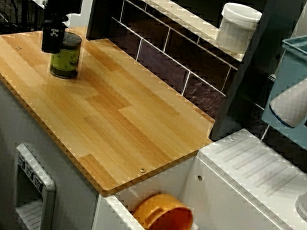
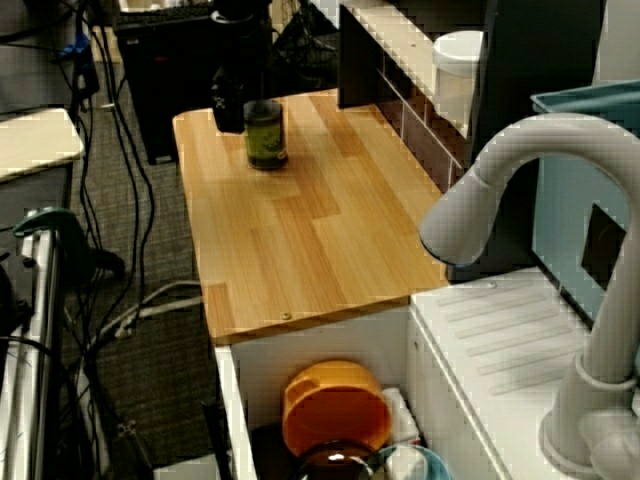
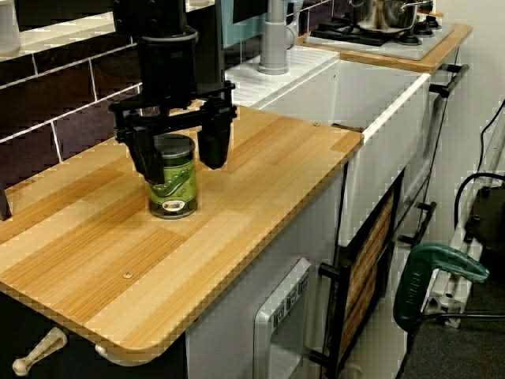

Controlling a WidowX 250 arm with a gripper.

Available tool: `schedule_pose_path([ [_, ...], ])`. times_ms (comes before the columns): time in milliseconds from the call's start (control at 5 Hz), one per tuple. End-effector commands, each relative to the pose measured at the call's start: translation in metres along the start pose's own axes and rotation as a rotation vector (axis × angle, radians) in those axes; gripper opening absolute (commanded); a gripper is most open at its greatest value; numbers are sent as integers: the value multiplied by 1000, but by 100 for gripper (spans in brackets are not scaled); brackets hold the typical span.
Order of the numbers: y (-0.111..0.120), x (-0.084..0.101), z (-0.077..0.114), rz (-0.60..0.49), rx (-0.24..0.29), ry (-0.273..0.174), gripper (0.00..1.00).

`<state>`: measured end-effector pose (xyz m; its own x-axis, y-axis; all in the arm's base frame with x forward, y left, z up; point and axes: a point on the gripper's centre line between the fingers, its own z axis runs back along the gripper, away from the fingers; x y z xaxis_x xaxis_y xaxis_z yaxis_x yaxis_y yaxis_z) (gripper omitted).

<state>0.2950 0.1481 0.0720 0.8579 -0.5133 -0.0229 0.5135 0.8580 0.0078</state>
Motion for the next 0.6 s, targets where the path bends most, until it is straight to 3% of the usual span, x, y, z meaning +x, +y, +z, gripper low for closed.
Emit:
schedule_pose_path([
  [0, -4, 0, 31, -52, -26, -25, 100],
  [400, -4, -1, 39, -26, -94, -25, 100],
])
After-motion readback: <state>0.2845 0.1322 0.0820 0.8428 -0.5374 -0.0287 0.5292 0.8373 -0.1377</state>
